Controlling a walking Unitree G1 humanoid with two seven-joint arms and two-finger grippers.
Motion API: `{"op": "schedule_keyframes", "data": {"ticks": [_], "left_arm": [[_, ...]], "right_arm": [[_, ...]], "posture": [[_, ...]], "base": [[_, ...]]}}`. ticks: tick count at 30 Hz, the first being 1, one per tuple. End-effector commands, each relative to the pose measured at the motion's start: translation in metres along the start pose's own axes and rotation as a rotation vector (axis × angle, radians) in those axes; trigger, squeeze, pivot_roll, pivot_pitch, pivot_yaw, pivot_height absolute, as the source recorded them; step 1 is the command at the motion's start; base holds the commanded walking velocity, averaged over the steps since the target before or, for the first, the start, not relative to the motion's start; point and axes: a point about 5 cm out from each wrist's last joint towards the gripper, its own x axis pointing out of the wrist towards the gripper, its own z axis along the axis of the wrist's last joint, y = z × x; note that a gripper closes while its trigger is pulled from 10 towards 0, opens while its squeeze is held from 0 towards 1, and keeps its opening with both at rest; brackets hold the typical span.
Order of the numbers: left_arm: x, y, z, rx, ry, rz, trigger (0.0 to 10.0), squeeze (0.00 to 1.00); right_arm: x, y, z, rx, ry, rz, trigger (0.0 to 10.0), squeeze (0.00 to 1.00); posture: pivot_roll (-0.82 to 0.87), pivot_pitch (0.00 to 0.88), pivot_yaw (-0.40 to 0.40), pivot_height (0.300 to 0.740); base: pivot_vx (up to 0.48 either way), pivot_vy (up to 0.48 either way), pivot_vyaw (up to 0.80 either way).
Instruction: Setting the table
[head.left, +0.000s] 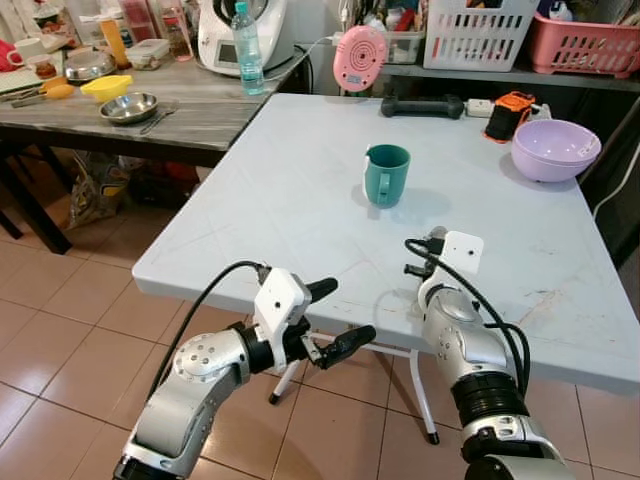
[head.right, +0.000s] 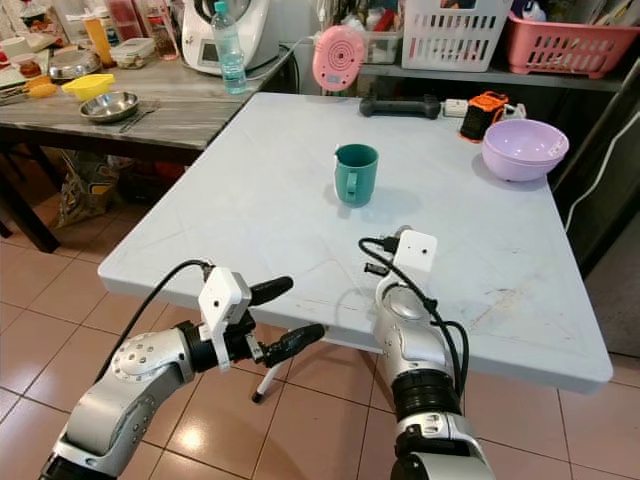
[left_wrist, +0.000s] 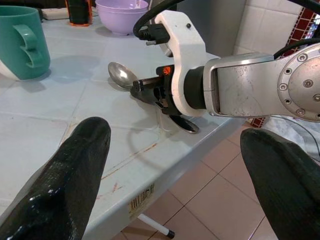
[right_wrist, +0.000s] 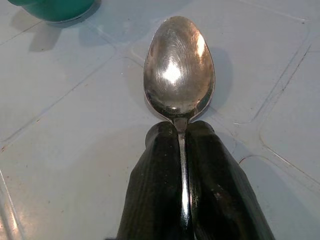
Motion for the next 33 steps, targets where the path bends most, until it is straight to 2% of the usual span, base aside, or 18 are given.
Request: {"op": "schedule_keyframes", "data": {"ticks": [1, 17, 18, 19, 20, 22, 25, 26, 33], "left_arm": [[0.001, 0.001, 0.003, 0.026, 0.008, -0.008, 10.0, 0.00], [0.001, 0.001, 0.003, 0.027, 0.009, -0.010, 10.0, 0.00], [-0.001, 0.012, 0.004, 0.038, -0.026, 0.112, 10.0, 0.00], [-0.001, 0.012, 0.004, 0.038, -0.026, 0.112, 10.0, 0.00], [-0.003, 0.025, 0.006, 0.050, -0.050, 0.238, 10.0, 0.00], [-0.005, 0.035, 0.008, 0.051, -0.064, 0.331, 10.0, 0.00], [-0.009, 0.044, 0.009, 0.059, -0.077, 0.416, 10.0, 0.00], [-0.012, 0.052, 0.009, 0.057, -0.077, 0.482, 10.0, 0.00], [-0.017, 0.064, 0.006, 0.065, -0.084, 0.618, 10.0, 0.00]], "right_arm": [[-0.002, -0.007, -0.037, -0.006, 0.164, -0.028, 0.0, 0.00], [-0.002, -0.007, -0.037, -0.006, 0.164, -0.028, 0.0, 0.00], [-0.005, -0.009, -0.013, 0.007, 0.021, 0.013, 0.0, 0.00], [-0.005, -0.009, -0.013, 0.007, 0.021, 0.013, 0.0, 0.00], [-0.009, -0.010, 0.004, -0.004, -0.084, 0.043, 0.0, 0.00], [-0.013, -0.011, 0.013, -0.022, -0.145, 0.059, 0.0, 0.00], [-0.018, -0.013, 0.023, -0.046, -0.223, 0.081, 0.0, 0.00], [-0.024, -0.016, 0.030, -0.059, -0.285, 0.097, 0.0, 0.00], [-0.036, -0.026, 0.043, -0.100, -0.407, 0.101, 0.0, 0.00]], "posture": [[-0.07, 0.031, 0.060, 0.740], [-0.07, 0.031, 0.060, 0.740], [-0.07, 0.005, 0.045, 0.740], [-0.07, 0.005, 0.045, 0.740], [-0.06, 0.003, 0.042, 0.740], [-0.07, 0.000, 0.039, 0.740], [-0.07, 0.000, 0.038, 0.740], [-0.07, 0.000, 0.035, 0.740], [-0.08, 0.000, 0.037, 0.740]], "base": [[0.000, 0.000, 0.00], [0.000, 0.000, 0.00], [0.000, 0.000, 0.00], [0.000, 0.000, 0.00], [0.000, 0.000, 0.00], [0.000, 0.000, 0.00], [0.000, 0.000, 0.00], [0.000, 0.000, 0.00], [0.000, 0.000, 0.00]]}}
